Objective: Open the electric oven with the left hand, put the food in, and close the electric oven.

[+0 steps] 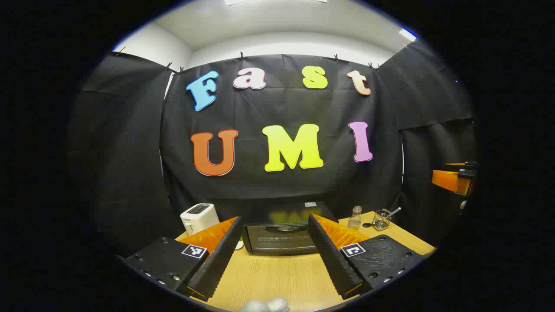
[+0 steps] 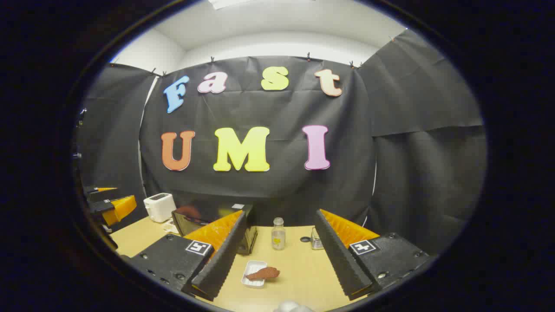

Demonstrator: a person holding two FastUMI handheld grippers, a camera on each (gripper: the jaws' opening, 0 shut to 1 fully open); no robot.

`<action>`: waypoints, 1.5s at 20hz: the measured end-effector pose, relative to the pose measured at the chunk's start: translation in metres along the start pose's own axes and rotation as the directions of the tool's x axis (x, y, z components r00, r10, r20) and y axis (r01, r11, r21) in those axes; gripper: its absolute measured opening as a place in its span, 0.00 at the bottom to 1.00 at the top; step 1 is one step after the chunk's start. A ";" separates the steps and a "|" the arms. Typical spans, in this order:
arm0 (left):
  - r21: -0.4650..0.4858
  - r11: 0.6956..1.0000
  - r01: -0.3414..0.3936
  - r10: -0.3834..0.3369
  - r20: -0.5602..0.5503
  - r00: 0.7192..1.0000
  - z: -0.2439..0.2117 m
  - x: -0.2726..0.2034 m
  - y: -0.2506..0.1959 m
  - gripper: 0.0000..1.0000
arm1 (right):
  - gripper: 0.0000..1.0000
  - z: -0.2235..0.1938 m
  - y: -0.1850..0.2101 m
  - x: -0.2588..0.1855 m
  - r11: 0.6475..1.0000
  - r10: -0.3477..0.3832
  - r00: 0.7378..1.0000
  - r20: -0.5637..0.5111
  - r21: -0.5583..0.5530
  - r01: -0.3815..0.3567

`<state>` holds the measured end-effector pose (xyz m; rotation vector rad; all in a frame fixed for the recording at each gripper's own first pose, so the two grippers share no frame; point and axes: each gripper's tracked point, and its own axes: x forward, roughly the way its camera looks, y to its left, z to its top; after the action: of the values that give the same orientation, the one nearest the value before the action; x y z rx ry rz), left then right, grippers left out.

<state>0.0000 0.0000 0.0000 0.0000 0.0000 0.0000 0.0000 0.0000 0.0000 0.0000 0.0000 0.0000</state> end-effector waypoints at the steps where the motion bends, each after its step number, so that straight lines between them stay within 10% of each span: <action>1: 0.001 1.000 0.000 0.000 -0.002 1.000 -0.001 0.000 -0.001 0.96 | 1.00 0.000 0.001 0.000 1.000 0.004 1.000 -0.007 0.000 -0.004; 19: 0.006 0.999 0.054 -0.054 -0.016 0.998 -0.024 0.112 -0.022 0.96 | 1.00 -0.016 -0.016 0.005 0.998 -0.056 0.995 -0.078 -0.007 0.056; 30: -0.002 0.997 0.081 -0.080 -0.161 0.984 -0.113 0.226 -0.040 0.97 | 1.00 -0.042 -0.040 -0.001 0.986 -0.167 0.971 -0.174 -0.022 0.165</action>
<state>0.2261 -0.0402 -0.1129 0.0042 0.1615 -0.0811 -0.0010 -0.0399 -0.0417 -0.0070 0.1765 -0.1677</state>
